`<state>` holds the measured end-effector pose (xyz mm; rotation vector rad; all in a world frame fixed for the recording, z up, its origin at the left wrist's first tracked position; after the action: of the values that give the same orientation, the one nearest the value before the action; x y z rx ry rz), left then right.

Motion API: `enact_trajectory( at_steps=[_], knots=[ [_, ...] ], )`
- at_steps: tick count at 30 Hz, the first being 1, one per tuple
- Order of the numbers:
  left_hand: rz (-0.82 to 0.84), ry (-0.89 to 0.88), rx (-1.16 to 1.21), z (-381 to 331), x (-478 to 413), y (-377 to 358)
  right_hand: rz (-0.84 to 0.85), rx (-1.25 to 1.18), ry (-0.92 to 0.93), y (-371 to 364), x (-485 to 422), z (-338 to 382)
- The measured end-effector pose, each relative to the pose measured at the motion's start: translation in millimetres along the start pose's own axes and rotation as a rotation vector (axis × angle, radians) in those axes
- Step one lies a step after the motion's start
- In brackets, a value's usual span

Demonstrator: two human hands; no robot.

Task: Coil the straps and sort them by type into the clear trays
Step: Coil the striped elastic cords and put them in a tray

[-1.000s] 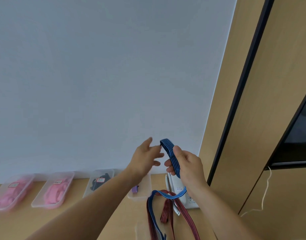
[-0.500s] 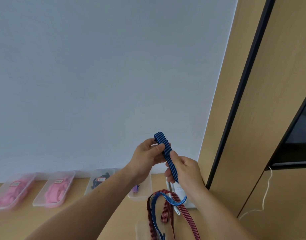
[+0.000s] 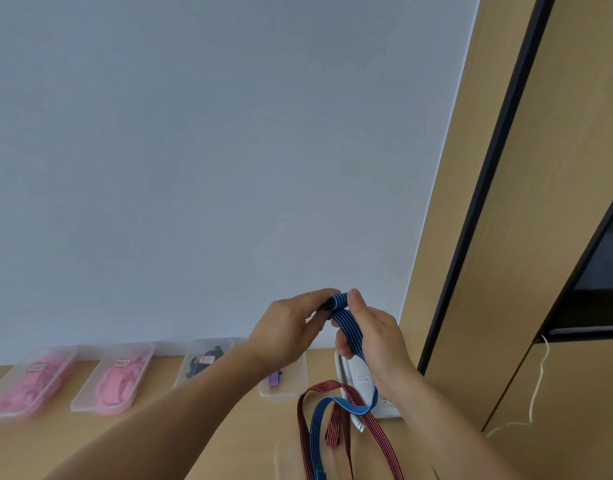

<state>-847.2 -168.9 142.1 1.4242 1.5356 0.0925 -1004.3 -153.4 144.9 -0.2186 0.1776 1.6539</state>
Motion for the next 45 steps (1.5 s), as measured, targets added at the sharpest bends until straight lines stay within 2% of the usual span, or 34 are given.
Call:
enact_trajectory(
  at_steps=[4,7,9,11,14,16,19,26,30,37,45],
  knots=[
    [-0.079,-0.233,-0.126,-1.6,0.8,1.5,0.006,-0.011,-0.004,-2.0,2.0,-0.7],
    [-0.094,-0.255,-0.190,5.7,0.8,0.3,-0.005,-0.037,-0.023,-2.7,2.8,-1.9],
    [-0.050,-0.097,-0.079,7.0,2.0,-1.0,-0.015,-0.046,-0.020,-1.2,3.3,-1.9],
    [0.031,0.205,0.120,8.9,1.2,-1.9,-0.005,-0.026,0.002,0.0,4.2,-1.4],
    [0.212,0.620,0.658,5.1,-5.1,-1.9,0.031,0.029,0.049,0.0,5.6,-1.8],
    [0.325,0.718,0.888,-2.1,-7.9,0.1,0.041,0.061,0.071,-0.2,6.0,-3.0],
    [0.407,0.702,0.916,-9.6,-7.5,1.6,0.045,0.101,0.093,0.6,6.3,-5.2],
    [0.335,0.730,0.948,-8.3,-5.3,-4.1,0.046,0.134,0.087,5.6,4.8,-5.4],
    [0.221,0.676,0.842,-9.8,-8.7,-2.5,-0.001,0.128,0.008,7.8,4.7,-11.2],
    [0.099,0.493,0.564,-9.5,-11.0,1.6,0.071,0.216,-0.018,7.2,0.5,-12.5],
    [-0.074,0.343,0.355,-6.2,-10.8,5.0,0.064,0.165,-0.070,2.9,-1.8,-12.2]
  ],
)
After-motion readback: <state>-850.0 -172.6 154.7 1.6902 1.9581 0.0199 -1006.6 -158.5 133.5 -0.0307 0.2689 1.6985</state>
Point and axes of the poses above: each hand's wrist, its own x-axis away from the middle knuckle, its own y-axis out of the back of the hand, z = x × y, the point moved 2 cm from there along -x, towards the middle knuckle, and after that the axes turned 12 degrees about y, right-handed, at the moved point
